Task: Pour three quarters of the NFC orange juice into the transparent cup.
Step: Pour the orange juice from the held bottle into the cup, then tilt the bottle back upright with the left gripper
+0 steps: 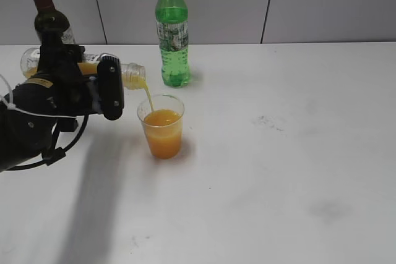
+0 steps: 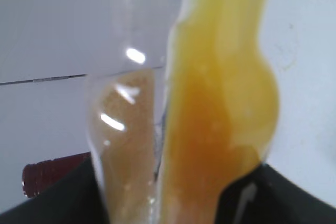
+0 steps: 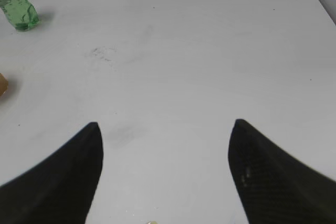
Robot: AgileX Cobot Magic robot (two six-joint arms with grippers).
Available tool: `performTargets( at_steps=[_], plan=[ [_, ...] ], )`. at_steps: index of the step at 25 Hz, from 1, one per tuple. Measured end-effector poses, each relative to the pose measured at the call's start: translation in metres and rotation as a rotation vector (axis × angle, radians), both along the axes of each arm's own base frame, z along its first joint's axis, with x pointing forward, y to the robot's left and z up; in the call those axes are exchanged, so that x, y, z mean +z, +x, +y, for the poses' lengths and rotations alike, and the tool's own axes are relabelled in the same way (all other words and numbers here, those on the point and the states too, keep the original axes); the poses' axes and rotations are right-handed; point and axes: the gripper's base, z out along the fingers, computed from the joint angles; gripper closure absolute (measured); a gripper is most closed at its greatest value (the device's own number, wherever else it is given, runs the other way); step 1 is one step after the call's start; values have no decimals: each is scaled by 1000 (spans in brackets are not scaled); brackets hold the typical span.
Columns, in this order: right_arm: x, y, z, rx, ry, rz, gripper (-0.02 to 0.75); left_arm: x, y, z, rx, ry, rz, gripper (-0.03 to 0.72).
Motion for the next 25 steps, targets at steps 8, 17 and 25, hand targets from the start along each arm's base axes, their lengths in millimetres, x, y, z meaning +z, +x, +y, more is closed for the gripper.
performTargets(
  at_steps=[8,17,25],
  plan=[
    [0,0,0,0,0,0,167,0,0,0,1,-4,0,209],
    [0,0,0,0,0,0,167,0,0,0,32,-109,-2,209],
    [0,0,0,0,0,0,167,3,1,-7,92,-541,-24,209]
  ],
)
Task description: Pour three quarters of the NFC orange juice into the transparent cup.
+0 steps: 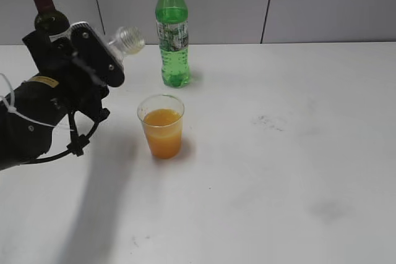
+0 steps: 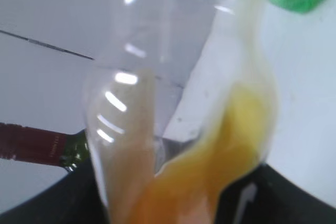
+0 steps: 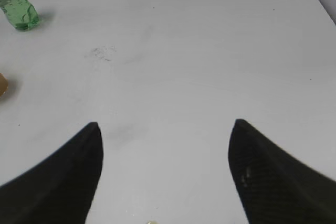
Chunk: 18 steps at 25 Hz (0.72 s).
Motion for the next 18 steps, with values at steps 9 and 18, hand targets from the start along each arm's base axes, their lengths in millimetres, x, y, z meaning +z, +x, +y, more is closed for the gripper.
performTargets(
  at_steps=[9,18],
  plan=[
    [0,0,0,0,0,0,167,5,3,-2,96,-587,-5,209],
    [0,0,0,0,0,0,167,8,26,28,47,-849,30,209]
  ],
)
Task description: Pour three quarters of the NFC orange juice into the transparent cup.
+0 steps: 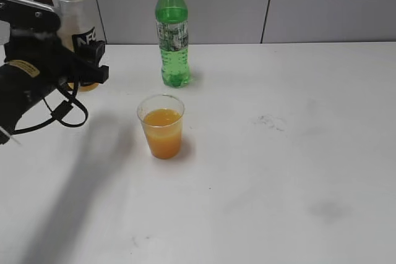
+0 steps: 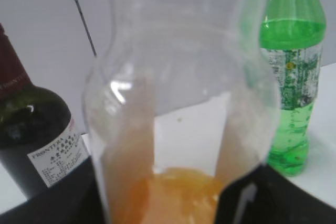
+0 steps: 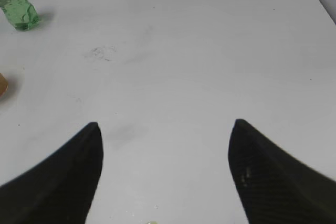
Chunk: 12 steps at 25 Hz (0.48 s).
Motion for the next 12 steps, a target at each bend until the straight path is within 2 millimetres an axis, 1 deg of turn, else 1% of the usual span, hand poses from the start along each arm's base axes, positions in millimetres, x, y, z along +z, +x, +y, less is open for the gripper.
performTargets(
  at_steps=[6,9,12],
  plan=[
    [0,0,0,0,0,0,167,-1,9,13,-22,-18,-5,209],
    [0,0,0,0,0,0,167,-8,20,14,-30,-58,5,209],
    [0,0,0,0,0,0,167,-17,36,11,-47,-118,0,209]
  ],
)
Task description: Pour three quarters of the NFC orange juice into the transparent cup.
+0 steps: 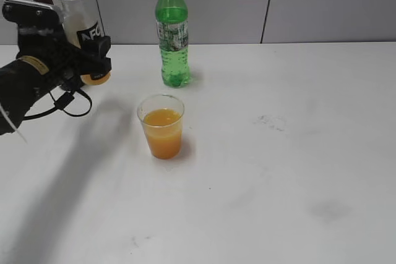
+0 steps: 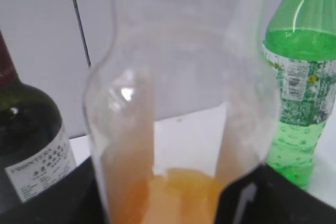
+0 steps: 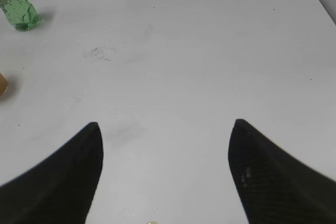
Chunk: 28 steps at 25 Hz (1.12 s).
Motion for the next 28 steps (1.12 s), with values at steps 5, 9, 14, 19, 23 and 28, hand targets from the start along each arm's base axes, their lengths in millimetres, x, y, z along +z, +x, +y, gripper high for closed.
performTargets(
  at_steps=[5,9,14,19,23,28],
  plan=[
    [0,0,0,0,0,0,167,-18,33,-7,-16,-38,-3,209],
    [0,0,0,0,0,0,167,-30,58,-15,-21,-50,-23,209],
    [0,0,0,0,0,0,167,-47,76,-20,-19,-53,-26,209],
    [0,0,0,0,0,0,167,-70,77,-20,-16,-45,9,209],
    [0,0,0,0,0,0,167,-74,77,-19,-15,-46,8,209],
    [0,0,0,0,0,0,167,-74,77,-20,-20,-46,2,209]
  ],
)
